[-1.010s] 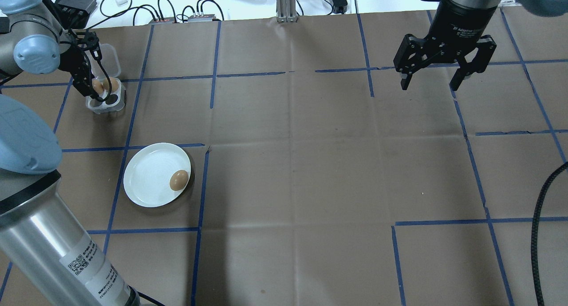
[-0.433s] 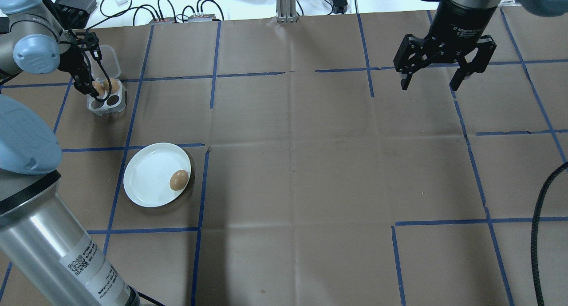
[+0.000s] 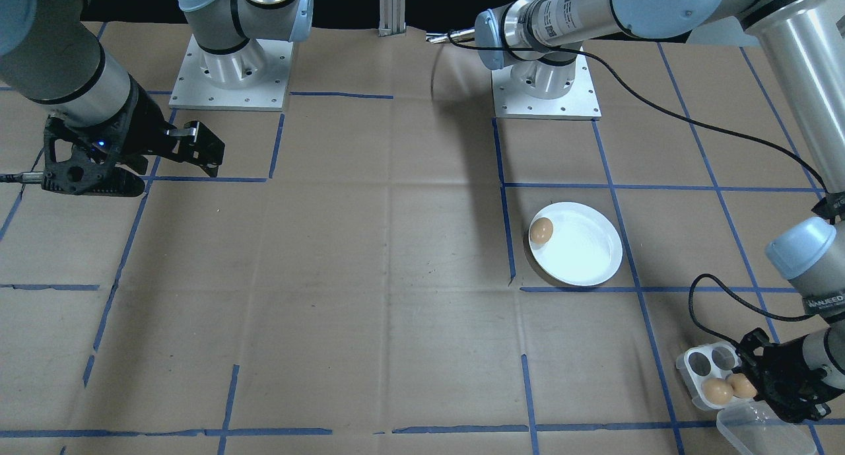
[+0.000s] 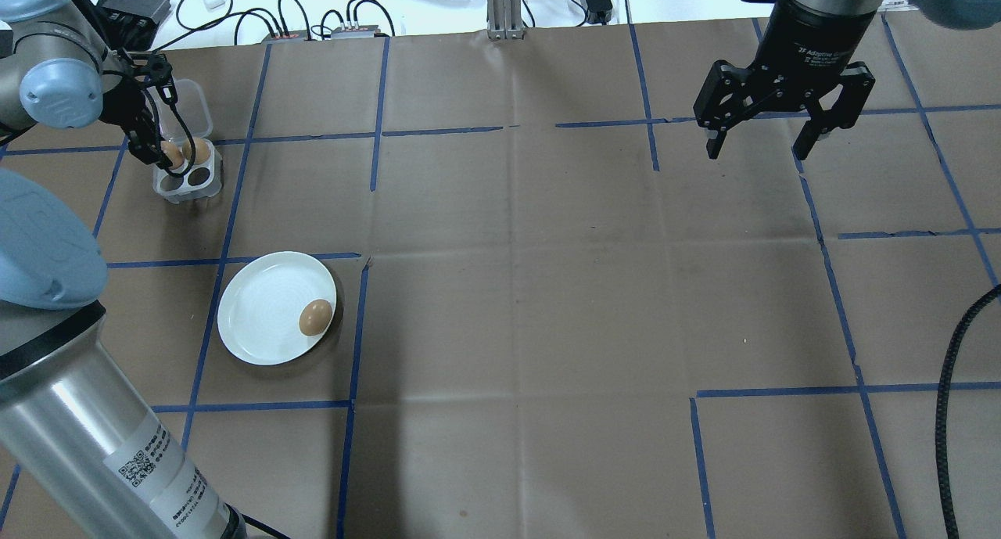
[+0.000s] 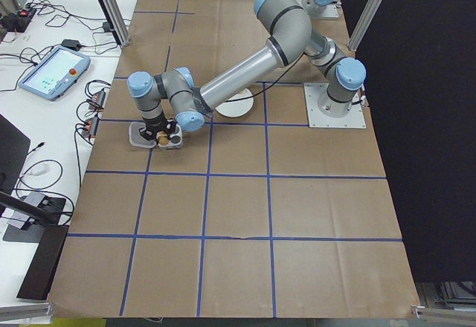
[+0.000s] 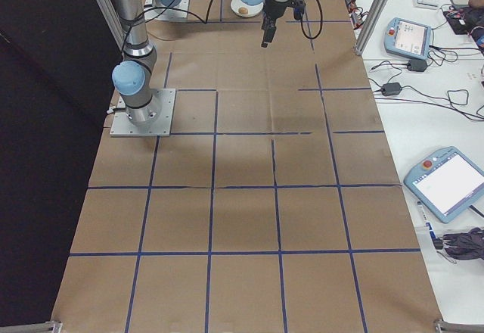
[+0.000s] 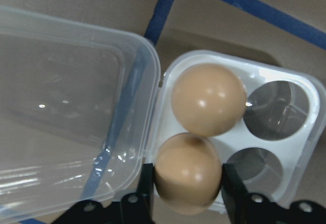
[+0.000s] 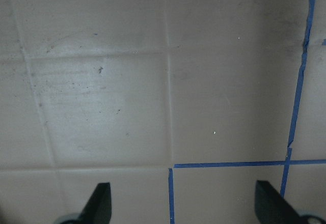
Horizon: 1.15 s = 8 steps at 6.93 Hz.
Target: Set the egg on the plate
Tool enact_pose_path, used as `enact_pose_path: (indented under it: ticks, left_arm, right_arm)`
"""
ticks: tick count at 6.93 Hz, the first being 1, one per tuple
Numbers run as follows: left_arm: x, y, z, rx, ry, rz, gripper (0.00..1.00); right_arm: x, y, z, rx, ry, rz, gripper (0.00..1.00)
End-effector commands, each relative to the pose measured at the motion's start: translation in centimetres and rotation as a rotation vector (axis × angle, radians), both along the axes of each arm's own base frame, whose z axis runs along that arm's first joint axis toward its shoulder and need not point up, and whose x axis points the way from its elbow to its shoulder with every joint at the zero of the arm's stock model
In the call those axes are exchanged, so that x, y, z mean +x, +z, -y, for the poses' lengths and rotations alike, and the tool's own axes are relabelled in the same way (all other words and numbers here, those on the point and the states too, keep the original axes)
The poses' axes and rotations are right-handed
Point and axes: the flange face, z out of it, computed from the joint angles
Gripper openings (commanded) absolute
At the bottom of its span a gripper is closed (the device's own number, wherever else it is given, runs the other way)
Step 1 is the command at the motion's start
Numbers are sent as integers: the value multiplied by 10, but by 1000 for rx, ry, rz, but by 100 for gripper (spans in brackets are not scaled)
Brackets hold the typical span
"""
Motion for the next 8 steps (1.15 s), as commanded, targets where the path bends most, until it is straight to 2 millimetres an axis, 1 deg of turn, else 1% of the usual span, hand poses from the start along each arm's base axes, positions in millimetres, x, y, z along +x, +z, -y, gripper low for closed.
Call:
enact_pose_path:
  ticks: [1, 2, 3, 4, 5, 6, 7, 8]
  left_arm:
    - [-5, 50, -5, -58, -18, 26, 0]
    - [-17, 71, -15, -44, -16, 17, 0]
    - [-35, 74, -38, 9, 28, -14, 0]
    - [-57, 77, -77, 37, 103, -31, 0]
    - [-88, 68, -115, 82, 161, -44, 0]
    - [-126, 52, -141, 130, 182, -52, 0]
    - [-159, 38, -166, 174, 200, -54, 0]
    - [-179, 21, -189, 219, 210, -61, 2]
  right_arm:
    - [0, 1, 0, -1, 0, 0, 100]
    - [0, 1, 0, -1, 0, 0, 100]
    - [0, 1, 0, -1, 0, 1, 100]
    - [0, 1, 0, -1, 0, 0, 100]
    - [0, 0, 0, 0, 0, 0, 100]
    - [0, 0, 0, 0, 0, 1, 100]
    - [0, 1, 0, -1, 0, 0, 100]
    - [0, 0, 0, 0, 0, 1, 100]
